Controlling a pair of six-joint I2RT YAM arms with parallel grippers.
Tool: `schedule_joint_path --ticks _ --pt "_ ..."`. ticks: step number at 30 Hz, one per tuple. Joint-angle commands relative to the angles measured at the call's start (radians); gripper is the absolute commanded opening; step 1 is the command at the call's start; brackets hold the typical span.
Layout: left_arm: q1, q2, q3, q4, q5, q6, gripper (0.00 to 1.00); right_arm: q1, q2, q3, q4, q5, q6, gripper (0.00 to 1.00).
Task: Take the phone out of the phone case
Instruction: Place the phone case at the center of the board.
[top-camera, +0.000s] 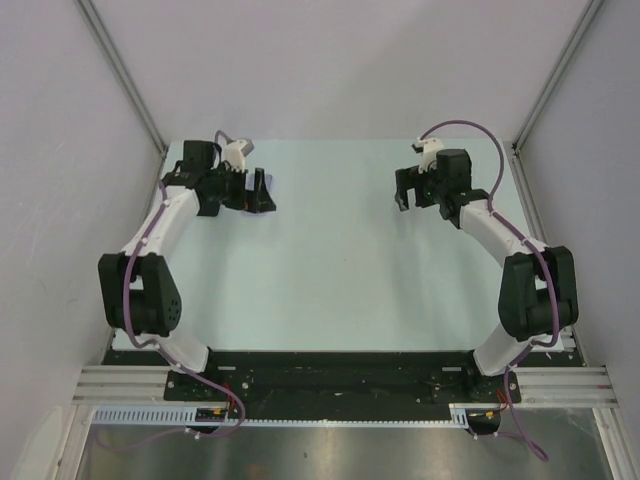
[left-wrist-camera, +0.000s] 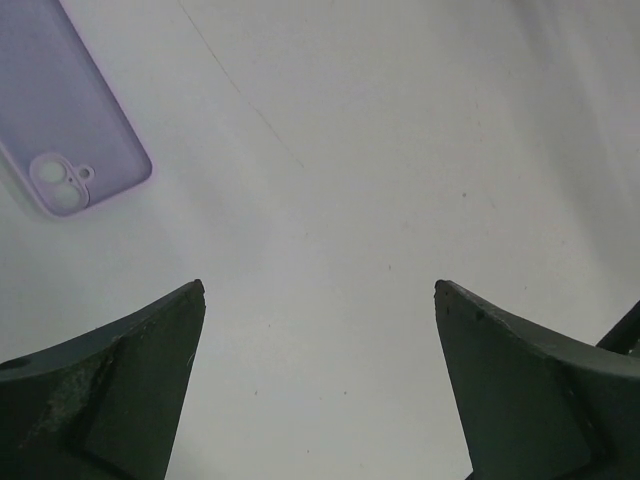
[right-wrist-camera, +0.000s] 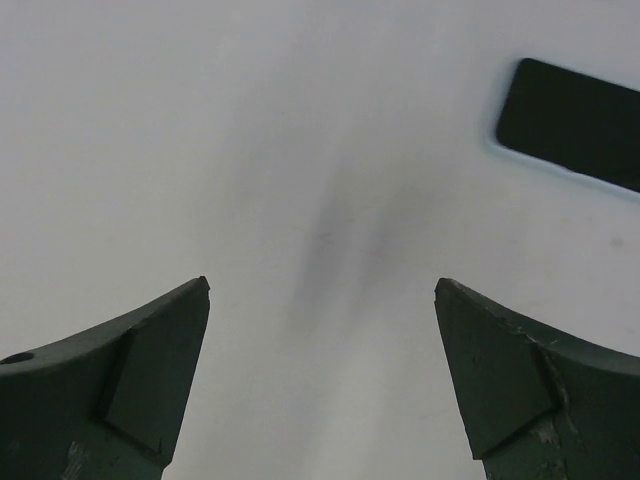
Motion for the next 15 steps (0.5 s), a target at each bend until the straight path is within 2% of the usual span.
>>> schedule_joint_path --ticks 1,6,9,12,15 --pt "0.009 -0.179 -0.137 -0.008 0.024 0.117 1.0 -0.056 0.044 0.066 0.104 0.312 -0.027 1.0" --pt "0.016 -0.33 -0.262 -0.006 0.027 0.205 1.0 -0.122 0.193 0.207 0.049 0.45 0.092 1.0" --pt "0.022 -0.4 -0.333 -0.006 0.061 0.235 1.0 -0.141 0.321 0.349 -0.023 0.53 0.137 1.0" --pt "0.031 -0.439 -0.392 -0.006 0.093 0.255 1.0 -0.162 0.446 0.498 -0.104 0.573 0.195 1.0" --pt "0.043 -0.462 -0.44 0.002 0.128 0.271 1.0 -0.201 0.536 0.632 -0.178 0.552 0.275 1.0"
